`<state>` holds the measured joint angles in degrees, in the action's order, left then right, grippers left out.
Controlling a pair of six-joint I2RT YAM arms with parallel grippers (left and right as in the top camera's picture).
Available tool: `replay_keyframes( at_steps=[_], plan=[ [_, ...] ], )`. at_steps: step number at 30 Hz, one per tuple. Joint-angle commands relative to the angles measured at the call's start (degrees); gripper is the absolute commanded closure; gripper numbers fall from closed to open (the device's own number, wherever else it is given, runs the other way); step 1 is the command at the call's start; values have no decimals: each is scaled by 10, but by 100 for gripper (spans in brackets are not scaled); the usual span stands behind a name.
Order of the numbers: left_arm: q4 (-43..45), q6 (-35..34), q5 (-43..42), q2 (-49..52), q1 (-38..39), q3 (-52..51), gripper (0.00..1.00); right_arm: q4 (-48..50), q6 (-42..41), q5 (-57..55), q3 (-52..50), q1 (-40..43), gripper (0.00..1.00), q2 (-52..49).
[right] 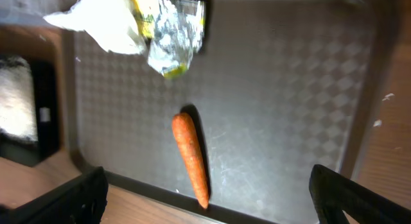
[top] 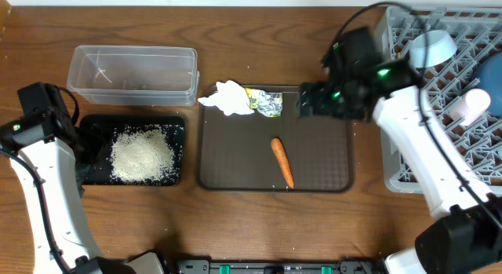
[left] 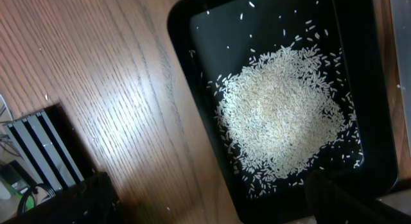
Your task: Sort waste into correct bins and load items into the dishwasher rack
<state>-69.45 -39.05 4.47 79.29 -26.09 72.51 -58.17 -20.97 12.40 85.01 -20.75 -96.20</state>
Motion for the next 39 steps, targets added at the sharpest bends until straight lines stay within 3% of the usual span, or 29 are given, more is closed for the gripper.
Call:
replay_keyframes(
  at_steps=[1,10,19,34,39],
  plan=[
    [-4,-7,5,-7,-2,7,2,31,-39,-50,-37,-35,1,0],
    [-4,-7,5,-7,-3,7,2,98,-38,-71,-69,-58,1,0],
    [-4,-7,5,-7,-2,7,2,128,-38,-194,-69,-31,1,0],
    [-4,-7,5,-7,-3,7,2,125,-79,-212,-68,179,1,0],
    [-4,-7,5,-7,-2,7,2,125,-78,-212,-68,213,1,0]
  ],
)
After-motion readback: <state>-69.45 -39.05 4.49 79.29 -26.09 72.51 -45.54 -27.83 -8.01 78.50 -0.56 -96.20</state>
